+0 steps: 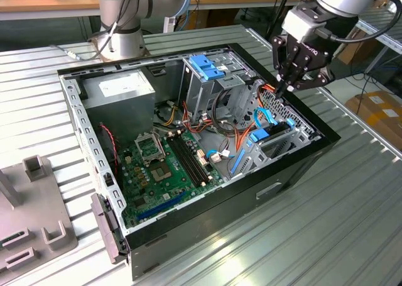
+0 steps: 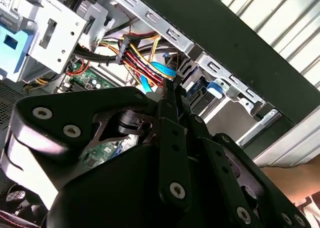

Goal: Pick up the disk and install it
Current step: 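Insert the second disk wire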

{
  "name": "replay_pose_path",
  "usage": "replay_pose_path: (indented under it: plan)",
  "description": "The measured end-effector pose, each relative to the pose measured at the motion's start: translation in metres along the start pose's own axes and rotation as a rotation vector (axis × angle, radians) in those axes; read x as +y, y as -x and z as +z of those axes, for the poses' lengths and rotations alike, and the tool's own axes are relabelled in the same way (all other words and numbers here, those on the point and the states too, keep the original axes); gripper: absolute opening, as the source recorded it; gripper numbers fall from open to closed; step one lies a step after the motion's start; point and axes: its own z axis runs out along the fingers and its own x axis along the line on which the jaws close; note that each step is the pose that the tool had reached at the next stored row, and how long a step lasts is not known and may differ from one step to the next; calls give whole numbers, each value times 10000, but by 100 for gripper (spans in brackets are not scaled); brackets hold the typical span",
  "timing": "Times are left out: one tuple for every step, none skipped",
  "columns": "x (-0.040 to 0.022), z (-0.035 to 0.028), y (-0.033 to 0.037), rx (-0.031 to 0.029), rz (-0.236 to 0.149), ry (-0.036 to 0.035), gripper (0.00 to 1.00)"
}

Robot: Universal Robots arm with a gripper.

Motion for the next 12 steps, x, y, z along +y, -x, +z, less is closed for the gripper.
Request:
replay_pose_path:
  plan:
    - [0, 6, -3, 5, 72, -3, 16]
    - [1, 12, -9, 11, 143, -6, 16]
    - [2, 18, -18, 17, 211, -9, 16]
    - [4, 23, -29, 20, 253, -11, 16]
    - [6, 28, -53, 27, 317, -14, 16]
    - [7, 31, -68, 31, 349, -15, 16]
    - [8, 33, -81, 35, 369, -16, 16]
    - [9, 35, -92, 37, 383, -17, 16]
    - [12, 39, -117, 43, 409, -17, 16]
    - [15, 44, -143, 50, 437, -18, 16]
    - [18, 50, -166, 56, 471, -19, 16]
    - [21, 49, -166, 58, 472, -19, 16]
